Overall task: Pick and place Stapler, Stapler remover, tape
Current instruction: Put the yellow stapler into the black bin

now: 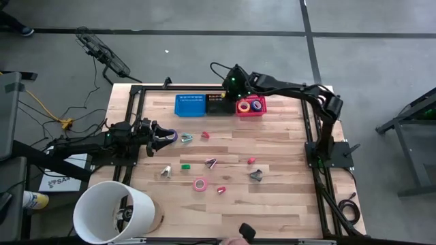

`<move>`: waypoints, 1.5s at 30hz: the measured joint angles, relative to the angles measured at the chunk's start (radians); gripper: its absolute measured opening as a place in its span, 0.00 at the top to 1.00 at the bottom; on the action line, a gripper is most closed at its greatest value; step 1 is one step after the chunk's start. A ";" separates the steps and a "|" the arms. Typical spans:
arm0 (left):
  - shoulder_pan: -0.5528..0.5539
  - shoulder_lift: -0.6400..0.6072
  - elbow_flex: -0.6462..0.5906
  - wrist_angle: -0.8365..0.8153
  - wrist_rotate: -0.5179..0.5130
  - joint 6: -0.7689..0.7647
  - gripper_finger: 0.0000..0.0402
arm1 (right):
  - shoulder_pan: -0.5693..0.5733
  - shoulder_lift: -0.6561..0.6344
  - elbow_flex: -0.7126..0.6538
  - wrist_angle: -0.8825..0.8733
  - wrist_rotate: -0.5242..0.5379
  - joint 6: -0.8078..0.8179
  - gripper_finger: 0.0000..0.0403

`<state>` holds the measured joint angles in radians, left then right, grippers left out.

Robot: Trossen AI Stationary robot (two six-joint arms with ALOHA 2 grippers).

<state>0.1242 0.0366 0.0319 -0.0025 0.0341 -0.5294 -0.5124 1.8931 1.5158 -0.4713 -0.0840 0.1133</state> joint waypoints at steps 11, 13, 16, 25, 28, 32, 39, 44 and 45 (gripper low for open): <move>0.000 0.000 0.000 0.000 0.000 0.000 0.38 | -0.027 0.090 0.000 0.059 0.006 0.270 0.88; 0.000 0.000 0.000 0.000 0.000 0.000 0.38 | -0.027 0.106 0.000 0.066 -0.004 0.308 0.88; 0.000 0.000 0.000 0.000 0.000 0.000 0.38 | -0.027 0.130 0.009 0.066 -0.021 0.355 0.88; 0.000 0.000 0.000 0.000 0.000 0.000 0.38 | -0.026 0.191 0.094 -0.036 -0.028 0.389 0.88; 0.000 0.000 0.000 0.000 0.000 0.000 0.38 | -0.026 0.192 0.112 -0.071 0.004 0.387 0.86; 0.000 0.000 0.000 0.000 0.000 0.000 0.38 | -0.029 0.192 0.124 -0.119 0.016 0.380 0.84; 0.000 0.000 0.000 0.000 0.000 0.000 0.38 | -0.029 0.192 0.126 -0.151 -0.004 0.376 0.82; 0.000 0.000 0.000 0.000 0.000 0.000 0.38 | -0.026 0.191 0.126 -0.168 -0.008 0.376 0.82; 0.000 0.000 0.000 0.000 0.000 0.000 0.38 | -0.025 0.191 0.126 -0.169 -0.009 0.376 0.82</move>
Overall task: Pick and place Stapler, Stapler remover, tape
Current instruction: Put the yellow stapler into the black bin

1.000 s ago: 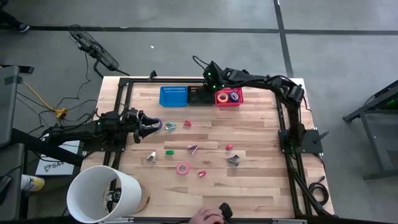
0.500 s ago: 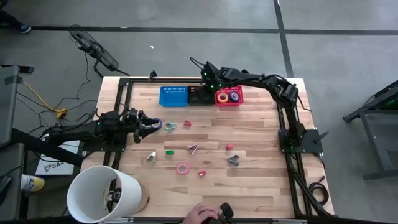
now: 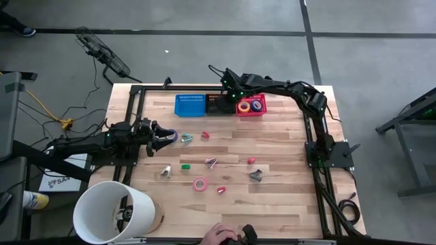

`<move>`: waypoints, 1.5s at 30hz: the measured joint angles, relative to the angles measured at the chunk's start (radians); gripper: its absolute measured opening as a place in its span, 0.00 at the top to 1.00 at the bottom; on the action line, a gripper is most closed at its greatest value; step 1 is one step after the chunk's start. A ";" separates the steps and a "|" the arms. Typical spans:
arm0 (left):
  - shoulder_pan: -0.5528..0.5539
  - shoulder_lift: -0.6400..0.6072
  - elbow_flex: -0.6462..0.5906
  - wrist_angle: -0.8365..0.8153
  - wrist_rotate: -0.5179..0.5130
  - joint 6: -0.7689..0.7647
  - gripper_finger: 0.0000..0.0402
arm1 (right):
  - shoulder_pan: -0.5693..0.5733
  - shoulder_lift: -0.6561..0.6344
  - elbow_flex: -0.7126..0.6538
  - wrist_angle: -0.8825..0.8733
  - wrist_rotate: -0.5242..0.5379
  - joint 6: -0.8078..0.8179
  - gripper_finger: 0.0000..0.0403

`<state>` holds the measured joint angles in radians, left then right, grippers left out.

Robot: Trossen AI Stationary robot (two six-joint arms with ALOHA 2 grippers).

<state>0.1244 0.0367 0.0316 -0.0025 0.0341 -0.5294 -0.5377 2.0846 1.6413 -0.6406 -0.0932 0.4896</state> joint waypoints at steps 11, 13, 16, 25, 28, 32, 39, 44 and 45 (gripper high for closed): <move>0.000 0.000 0.000 0.000 0.000 0.000 0.38 | 0.000 0.003 0.000 -0.006 -0.030 0.000 0.82; 0.000 0.000 0.000 0.000 0.000 0.000 0.38 | 0.001 0.003 0.000 -0.006 -0.030 0.000 0.82; 0.000 0.000 0.000 0.000 0.000 0.000 0.38 | 0.001 0.003 0.000 -0.006 -0.034 0.000 0.82; 0.000 0.000 0.000 0.000 0.000 0.000 0.38 | 0.010 0.019 0.000 0.003 -0.041 0.008 0.82; 0.000 0.000 0.000 0.000 0.000 0.000 0.38 | 0.015 0.029 0.000 0.009 -0.051 0.025 0.82; 0.000 0.000 0.000 0.000 0.000 0.000 0.38 | 0.015 0.029 0.000 0.012 -0.061 0.025 0.82; 0.000 0.000 0.000 0.000 0.000 0.000 0.38 | 0.015 0.039 0.000 0.031 -0.065 0.023 0.78; 0.000 0.000 0.000 0.000 0.000 0.000 0.38 | 0.021 0.048 0.000 0.045 -0.072 0.026 0.64; 0.000 0.000 0.000 0.000 0.000 0.000 0.38 | 0.021 0.048 0.000 0.045 -0.072 0.026 0.61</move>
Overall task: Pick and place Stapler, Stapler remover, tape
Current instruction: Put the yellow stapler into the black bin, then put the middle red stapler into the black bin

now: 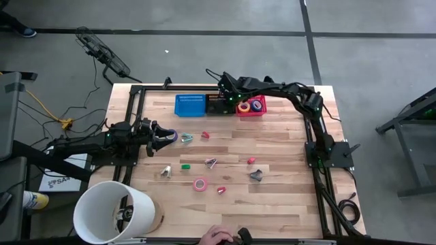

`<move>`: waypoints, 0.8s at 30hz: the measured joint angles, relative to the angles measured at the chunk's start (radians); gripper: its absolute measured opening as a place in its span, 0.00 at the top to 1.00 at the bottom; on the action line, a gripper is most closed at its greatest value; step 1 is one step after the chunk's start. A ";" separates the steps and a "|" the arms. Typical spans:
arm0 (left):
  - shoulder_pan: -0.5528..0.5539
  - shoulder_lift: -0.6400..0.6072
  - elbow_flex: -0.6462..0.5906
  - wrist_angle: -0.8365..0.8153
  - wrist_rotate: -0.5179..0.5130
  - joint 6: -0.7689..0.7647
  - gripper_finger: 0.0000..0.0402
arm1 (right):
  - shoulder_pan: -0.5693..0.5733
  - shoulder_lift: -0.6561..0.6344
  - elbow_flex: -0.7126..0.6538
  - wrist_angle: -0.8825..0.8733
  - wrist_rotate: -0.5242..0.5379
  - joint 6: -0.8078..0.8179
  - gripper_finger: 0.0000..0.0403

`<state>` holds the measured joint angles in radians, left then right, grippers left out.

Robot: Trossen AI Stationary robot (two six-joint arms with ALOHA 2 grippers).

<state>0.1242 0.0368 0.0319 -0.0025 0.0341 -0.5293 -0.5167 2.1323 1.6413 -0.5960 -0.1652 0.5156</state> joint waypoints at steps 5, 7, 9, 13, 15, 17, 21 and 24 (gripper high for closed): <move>0.000 0.000 0.000 0.000 0.000 0.000 0.38 | 0.001 0.000 0.000 0.004 -0.003 0.000 0.51; 0.000 0.000 0.000 0.000 0.000 0.000 0.38 | 0.000 0.000 0.000 0.004 -0.002 0.000 0.48; 0.000 0.000 0.000 0.000 0.000 0.000 0.38 | 0.000 -0.004 0.000 0.009 -0.003 0.000 0.47; 0.000 0.000 0.000 0.000 0.000 0.000 0.38 | 0.000 -0.024 0.000 0.014 -0.005 -0.020 0.47; 0.000 0.000 0.000 0.000 0.000 0.000 0.38 | 0.000 -0.037 0.000 0.008 -0.008 -0.029 0.48; 0.000 0.000 0.000 0.000 0.000 0.000 0.38 | 0.000 -0.049 0.000 -0.009 -0.008 -0.056 0.48; 0.000 0.000 0.000 0.000 0.001 0.000 0.38 | 0.005 -0.086 0.000 -0.040 -0.010 -0.127 0.48; 0.000 0.000 0.000 0.000 0.000 0.000 0.38 | 0.011 -0.109 0.000 -0.074 -0.010 -0.205 0.48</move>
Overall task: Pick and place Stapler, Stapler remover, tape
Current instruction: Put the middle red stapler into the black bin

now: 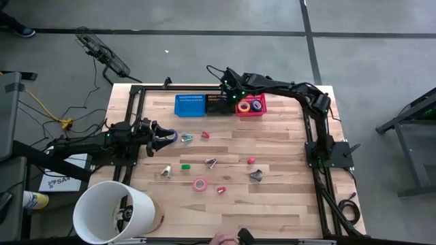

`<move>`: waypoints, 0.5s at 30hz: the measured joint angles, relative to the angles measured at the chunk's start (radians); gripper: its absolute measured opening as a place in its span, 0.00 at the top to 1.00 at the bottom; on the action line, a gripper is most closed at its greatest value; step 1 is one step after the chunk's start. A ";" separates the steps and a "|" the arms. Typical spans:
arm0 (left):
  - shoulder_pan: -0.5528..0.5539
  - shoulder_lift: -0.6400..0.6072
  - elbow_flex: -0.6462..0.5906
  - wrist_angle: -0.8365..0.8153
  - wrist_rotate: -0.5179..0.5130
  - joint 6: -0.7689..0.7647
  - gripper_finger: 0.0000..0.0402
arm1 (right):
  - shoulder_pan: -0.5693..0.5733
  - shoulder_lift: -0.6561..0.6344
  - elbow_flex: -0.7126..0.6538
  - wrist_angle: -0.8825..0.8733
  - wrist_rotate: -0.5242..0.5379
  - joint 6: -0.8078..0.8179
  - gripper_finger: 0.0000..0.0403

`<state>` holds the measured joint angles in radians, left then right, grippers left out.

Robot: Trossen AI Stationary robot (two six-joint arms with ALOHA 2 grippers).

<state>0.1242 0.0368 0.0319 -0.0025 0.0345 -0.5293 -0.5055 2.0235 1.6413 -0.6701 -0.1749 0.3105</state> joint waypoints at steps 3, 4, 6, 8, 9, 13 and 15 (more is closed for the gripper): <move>0.000 0.000 0.000 0.000 0.000 0.000 0.38 | 0.013 -0.021 0.000 -0.057 0.000 -0.102 0.48; 0.000 0.000 0.000 0.000 0.000 0.000 0.38 | 0.017 -0.030 0.000 -0.078 -0.001 -0.137 0.48; 0.000 0.000 0.000 0.000 0.000 0.000 0.38 | 0.025 -0.049 0.000 -0.123 -0.009 -0.211 0.48; 0.000 0.000 0.000 0.000 0.000 0.000 0.38 | 0.034 -0.067 0.000 -0.169 -0.014 -0.280 0.48; 0.000 0.000 0.000 0.000 0.000 0.000 0.38 | 0.039 -0.076 0.000 -0.193 -0.017 -0.310 0.48; 0.000 0.000 0.000 0.000 0.000 0.000 0.38 | 0.061 -0.118 -0.001 -0.265 -0.046 -0.414 0.48; 0.000 0.000 0.000 0.000 0.000 0.000 0.38 | 0.077 -0.147 -0.025 -0.267 -0.055 -0.446 0.48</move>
<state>0.1242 0.0368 0.0319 -0.0025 0.0345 -0.5293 -0.4282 1.8767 1.6167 -0.9376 -0.2303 -0.1352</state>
